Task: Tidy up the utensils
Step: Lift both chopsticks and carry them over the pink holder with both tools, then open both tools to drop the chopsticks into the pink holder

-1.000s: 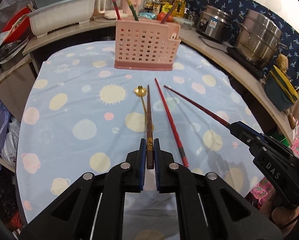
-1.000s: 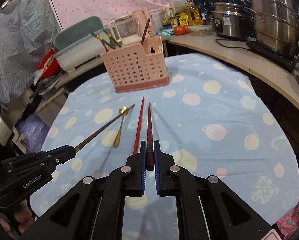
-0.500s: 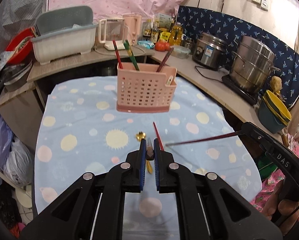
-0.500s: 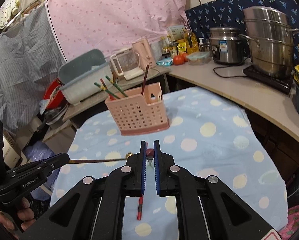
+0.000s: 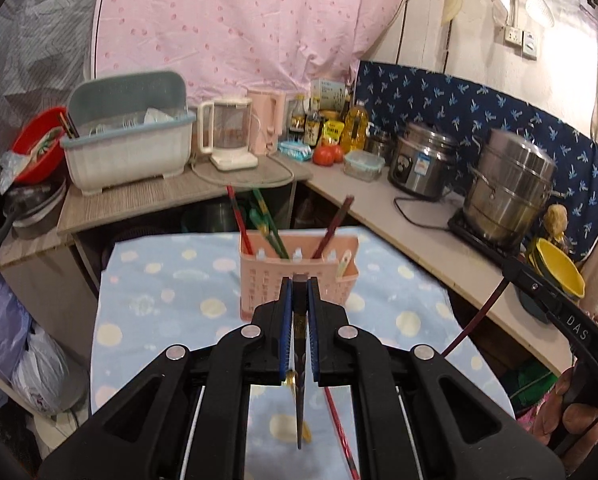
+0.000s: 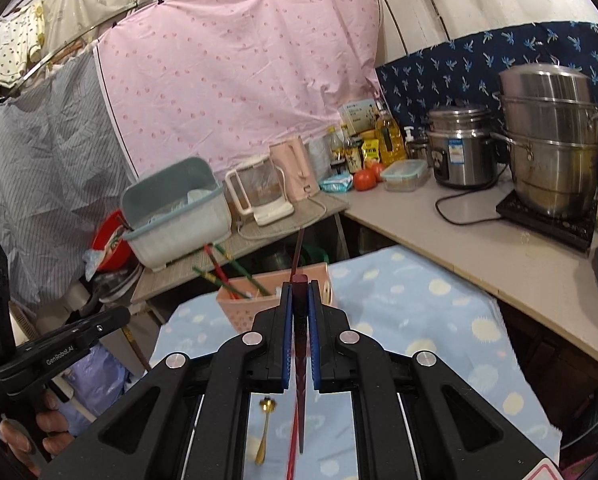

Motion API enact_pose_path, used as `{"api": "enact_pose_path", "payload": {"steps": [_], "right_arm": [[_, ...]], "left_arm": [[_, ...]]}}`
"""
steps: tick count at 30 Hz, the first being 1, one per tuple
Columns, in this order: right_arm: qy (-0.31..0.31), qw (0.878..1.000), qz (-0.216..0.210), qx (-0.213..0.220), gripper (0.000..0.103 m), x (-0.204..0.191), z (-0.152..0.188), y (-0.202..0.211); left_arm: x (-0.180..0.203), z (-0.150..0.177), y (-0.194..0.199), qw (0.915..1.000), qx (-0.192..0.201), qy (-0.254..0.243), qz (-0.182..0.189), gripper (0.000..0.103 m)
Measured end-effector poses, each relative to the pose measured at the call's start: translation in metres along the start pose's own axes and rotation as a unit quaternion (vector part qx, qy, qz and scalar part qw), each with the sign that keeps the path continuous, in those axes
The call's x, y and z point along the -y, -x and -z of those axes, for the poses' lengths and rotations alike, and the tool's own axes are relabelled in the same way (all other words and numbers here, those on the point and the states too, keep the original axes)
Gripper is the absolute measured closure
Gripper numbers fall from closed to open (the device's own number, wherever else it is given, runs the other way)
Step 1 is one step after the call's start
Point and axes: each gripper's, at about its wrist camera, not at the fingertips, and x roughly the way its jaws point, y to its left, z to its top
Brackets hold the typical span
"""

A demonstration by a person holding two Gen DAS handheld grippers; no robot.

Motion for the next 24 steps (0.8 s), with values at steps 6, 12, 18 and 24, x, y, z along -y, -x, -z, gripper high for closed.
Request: {"api": "enact_pose_path", "payload": {"steps": [6, 12, 18, 24], "right_arm": [[0.006, 1.0, 0.009, 0.028, 0.096, -0.002, -0.04, -0.024], [0.008, 0.999, 0.014, 0.047, 0.096, -0.006, -0.08, -0.056], [0.013, 0.998, 0.019, 0.051, 0.096, -0.016, -0.106, -0.096], [0.022, 0.999, 0.02, 0.034, 0.096, -0.025, -0.106, -0.14]], "left_arm": [[-0.002, -0.054, -0.002, 0.9988, 0.047, 0.001, -0.009, 0.096], [-0.002, -0.117, -0.007, 0.9946, 0.103, 0.001, -0.013, 0.096], [-0.008, -0.157, -0.034, 0.992, 0.123, 0.003, -0.027, 0.096], [-0.03, -0.167, -0.073, 0.9932, 0.109, 0.014, -0.039, 0.096]]}}
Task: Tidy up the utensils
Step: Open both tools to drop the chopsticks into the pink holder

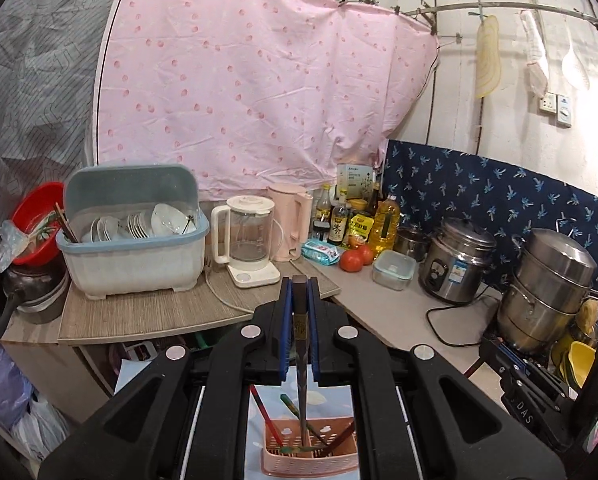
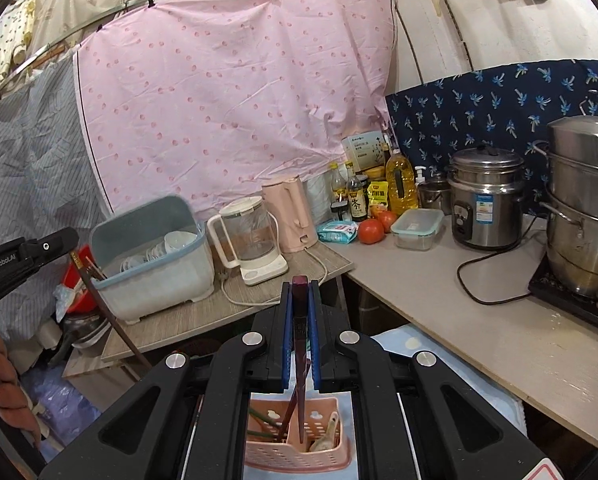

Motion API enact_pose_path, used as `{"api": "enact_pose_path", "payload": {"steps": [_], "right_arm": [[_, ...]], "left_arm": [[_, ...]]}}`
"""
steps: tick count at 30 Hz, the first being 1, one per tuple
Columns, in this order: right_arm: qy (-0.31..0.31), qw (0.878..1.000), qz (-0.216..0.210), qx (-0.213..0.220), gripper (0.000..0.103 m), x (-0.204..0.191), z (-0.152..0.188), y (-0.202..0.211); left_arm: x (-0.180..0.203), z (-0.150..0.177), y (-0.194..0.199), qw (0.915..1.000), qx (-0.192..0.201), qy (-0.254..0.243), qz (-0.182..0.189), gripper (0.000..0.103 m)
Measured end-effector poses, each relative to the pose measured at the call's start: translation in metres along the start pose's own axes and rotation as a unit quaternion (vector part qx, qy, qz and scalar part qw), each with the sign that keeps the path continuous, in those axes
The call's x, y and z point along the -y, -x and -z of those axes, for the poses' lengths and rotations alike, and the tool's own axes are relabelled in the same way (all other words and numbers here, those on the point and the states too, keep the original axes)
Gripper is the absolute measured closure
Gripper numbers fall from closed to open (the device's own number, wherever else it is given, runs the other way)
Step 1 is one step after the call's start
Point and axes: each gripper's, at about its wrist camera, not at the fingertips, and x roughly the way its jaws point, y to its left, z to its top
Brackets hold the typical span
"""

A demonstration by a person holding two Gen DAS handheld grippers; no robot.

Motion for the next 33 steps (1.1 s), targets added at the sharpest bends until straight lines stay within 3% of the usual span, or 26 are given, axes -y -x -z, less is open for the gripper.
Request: {"api": "enact_pose_path", "payload": {"steps": [7, 17, 18, 20, 21, 22, 33], "right_arm": [[0.004, 0.999, 0.001, -0.032, 0.096, -0.005, 0.021, -0.037], [-0.008, 0.998, 0.009, -0.059, 0.093, 0.002, 0.046, -0.056], [-0.008, 0.998, 0.01, -0.058, 0.093, 0.002, 0.046, -0.055], [-0.009, 0.998, 0.011, -0.057, 0.091, 0.003, 0.046, -0.051], [-0.009, 0.998, 0.011, -0.056, 0.09, 0.003, 0.046, -0.05], [-0.01, 0.998, 0.011, -0.055, 0.088, 0.003, 0.046, -0.047], [-0.008, 0.998, 0.006, -0.055, 0.083, -0.001, 0.06, -0.011]], "left_arm": [[-0.019, 0.02, -0.032, 0.9995, -0.029, 0.01, -0.009, 0.096], [-0.027, 0.044, -0.048, 0.9982, -0.056, 0.018, -0.007, 0.095], [-0.027, 0.046, -0.047, 0.9982, -0.056, 0.018, -0.008, 0.092], [-0.028, 0.048, -0.044, 0.9981, -0.056, 0.02, -0.014, 0.069], [-0.029, 0.049, -0.042, 0.9981, -0.054, 0.023, -0.018, 0.051], [-0.029, 0.05, -0.04, 0.9982, -0.05, 0.026, -0.022, 0.049], [-0.031, 0.067, -0.008, 0.9977, -0.059, 0.024, -0.024, 0.049]]}}
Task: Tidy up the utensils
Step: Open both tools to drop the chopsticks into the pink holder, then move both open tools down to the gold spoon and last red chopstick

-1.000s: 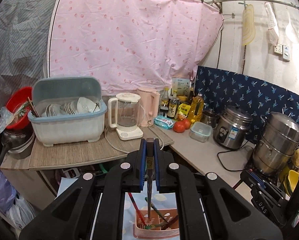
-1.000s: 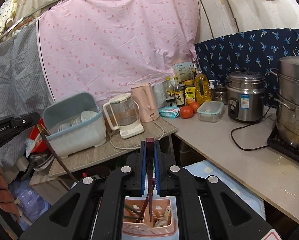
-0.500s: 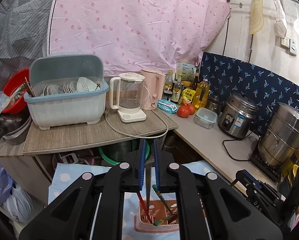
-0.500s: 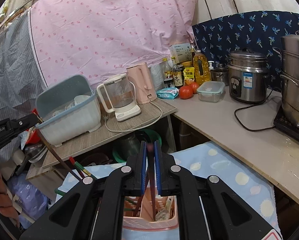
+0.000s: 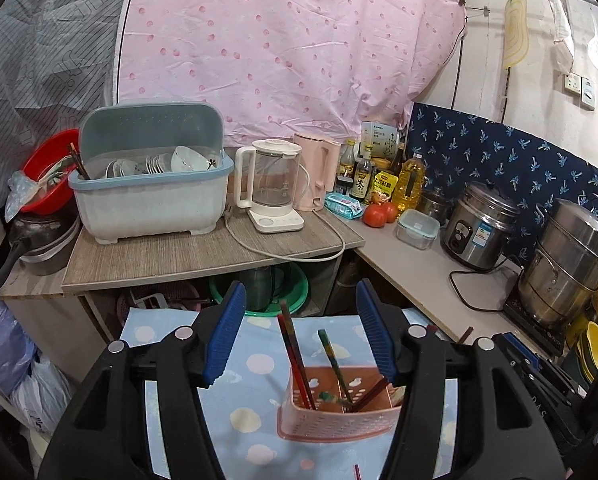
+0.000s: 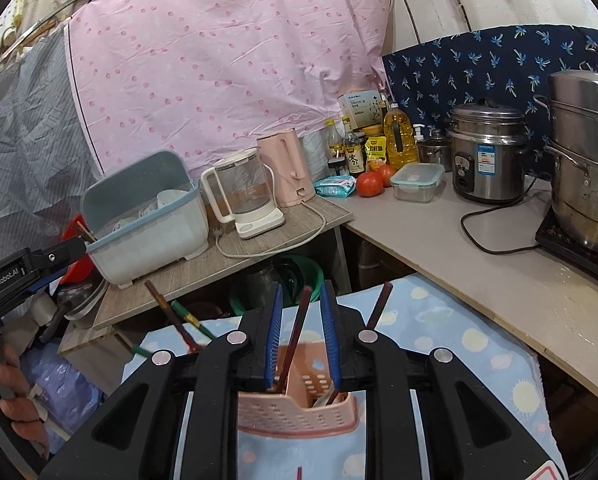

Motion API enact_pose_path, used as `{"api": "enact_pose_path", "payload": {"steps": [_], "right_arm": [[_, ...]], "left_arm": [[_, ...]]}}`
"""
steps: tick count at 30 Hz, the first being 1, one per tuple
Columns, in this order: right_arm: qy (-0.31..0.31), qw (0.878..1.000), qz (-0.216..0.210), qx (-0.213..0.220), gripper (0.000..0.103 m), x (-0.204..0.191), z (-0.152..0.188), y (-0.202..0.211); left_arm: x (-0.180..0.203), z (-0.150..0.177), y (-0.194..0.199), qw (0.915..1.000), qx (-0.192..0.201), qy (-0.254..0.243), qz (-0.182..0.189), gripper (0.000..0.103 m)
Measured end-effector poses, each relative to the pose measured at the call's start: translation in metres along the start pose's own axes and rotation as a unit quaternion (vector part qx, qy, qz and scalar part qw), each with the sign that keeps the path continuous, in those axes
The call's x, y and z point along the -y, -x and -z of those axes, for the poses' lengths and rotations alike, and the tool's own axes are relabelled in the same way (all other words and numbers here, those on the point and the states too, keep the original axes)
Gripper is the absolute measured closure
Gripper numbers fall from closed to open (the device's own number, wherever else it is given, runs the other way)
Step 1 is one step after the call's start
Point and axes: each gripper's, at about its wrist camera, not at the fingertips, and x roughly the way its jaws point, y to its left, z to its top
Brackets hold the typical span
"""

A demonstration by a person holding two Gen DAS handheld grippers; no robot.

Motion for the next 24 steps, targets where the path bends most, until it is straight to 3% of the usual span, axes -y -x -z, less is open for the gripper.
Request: {"api": "enact_pose_path", "payload": {"steps": [7, 13, 20, 24], "right_arm": [[-0.006, 1.0, -0.008, -0.025, 0.078, 0.003, 0.041, 0.033], [0.013, 0.998, -0.003, -0.068, 0.078, 0.002, 0.105, 0.062], [0.028, 0.99, 0.003, -0.136, 0.078, 0.002, 0.186, 0.088], [0.041, 0.984, 0.003, -0.172, 0.078, -0.001, 0.226, 0.093]], "left_arm": [[-0.001, 0.037, 0.027, 0.9998, -0.019, -0.006, 0.004, 0.049], [-0.002, 0.104, 0.036, 0.9969, -0.078, -0.009, 0.009, 0.049], [0.0, 0.19, 0.045, 0.9871, -0.159, -0.013, 0.016, 0.049], [0.005, 0.228, 0.052, 0.9821, -0.186, -0.026, 0.011, 0.049]]}}
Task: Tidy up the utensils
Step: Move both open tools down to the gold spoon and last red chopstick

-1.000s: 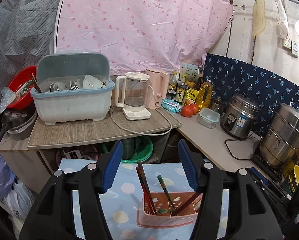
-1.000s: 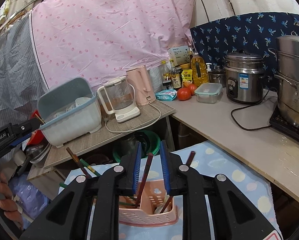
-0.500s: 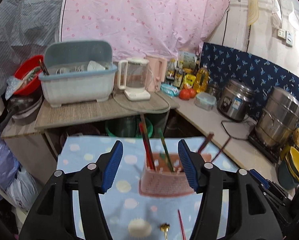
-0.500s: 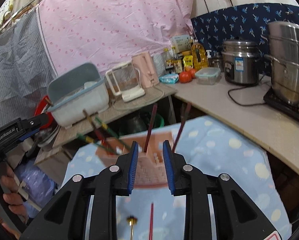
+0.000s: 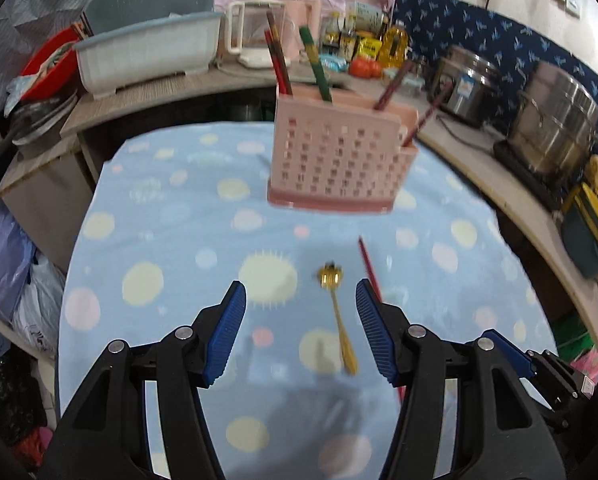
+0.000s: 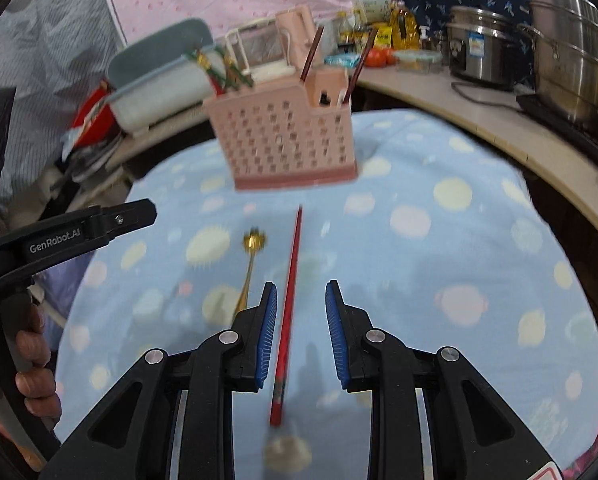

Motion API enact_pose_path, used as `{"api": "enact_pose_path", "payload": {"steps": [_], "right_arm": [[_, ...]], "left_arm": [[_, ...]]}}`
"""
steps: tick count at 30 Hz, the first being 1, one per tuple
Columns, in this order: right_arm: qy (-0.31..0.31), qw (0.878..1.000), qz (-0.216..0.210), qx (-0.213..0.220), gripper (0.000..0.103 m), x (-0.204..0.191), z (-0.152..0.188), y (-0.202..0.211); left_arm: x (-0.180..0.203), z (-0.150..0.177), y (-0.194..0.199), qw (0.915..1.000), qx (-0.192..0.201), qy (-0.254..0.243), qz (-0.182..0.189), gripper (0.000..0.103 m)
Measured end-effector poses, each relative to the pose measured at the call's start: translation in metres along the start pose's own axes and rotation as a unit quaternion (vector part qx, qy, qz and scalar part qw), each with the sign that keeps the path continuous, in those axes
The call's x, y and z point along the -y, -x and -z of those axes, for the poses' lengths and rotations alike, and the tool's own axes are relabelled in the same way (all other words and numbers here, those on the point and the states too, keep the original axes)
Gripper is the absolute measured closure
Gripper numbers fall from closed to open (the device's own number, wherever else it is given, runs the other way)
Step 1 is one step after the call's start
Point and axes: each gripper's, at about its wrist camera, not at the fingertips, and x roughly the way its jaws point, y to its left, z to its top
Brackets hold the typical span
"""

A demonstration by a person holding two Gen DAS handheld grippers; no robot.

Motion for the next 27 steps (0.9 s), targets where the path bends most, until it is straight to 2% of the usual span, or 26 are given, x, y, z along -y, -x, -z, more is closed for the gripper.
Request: {"api": "enact_pose_path", "payload": {"steps": [5, 8, 14, 27], "right_arm": [[0.014, 0.999, -0.006, -0.039, 0.078, -0.011, 0.037, -0.012], [0.028, 0.998, 0.0, -0.047, 0.078, -0.017, 0.05, -0.017], [0.03, 0.998, 0.001, -0.058, 0.078, -0.016, 0.059, -0.024], [0.04, 0.997, 0.01, -0.063, 0.081, -0.017, 0.066, -0.032]], "left_arm": [[0.002, 0.035, -0.007, 0.9995, -0.031, -0.002, -0.007, 0.049], [0.002, 0.05, -0.012, 0.9989, -0.045, -0.003, -0.013, 0.049], [0.001, 0.07, -0.015, 0.9982, -0.055, -0.004, -0.02, 0.049], [0.004, 0.08, -0.021, 0.9974, -0.068, -0.01, -0.022, 0.049]]}}
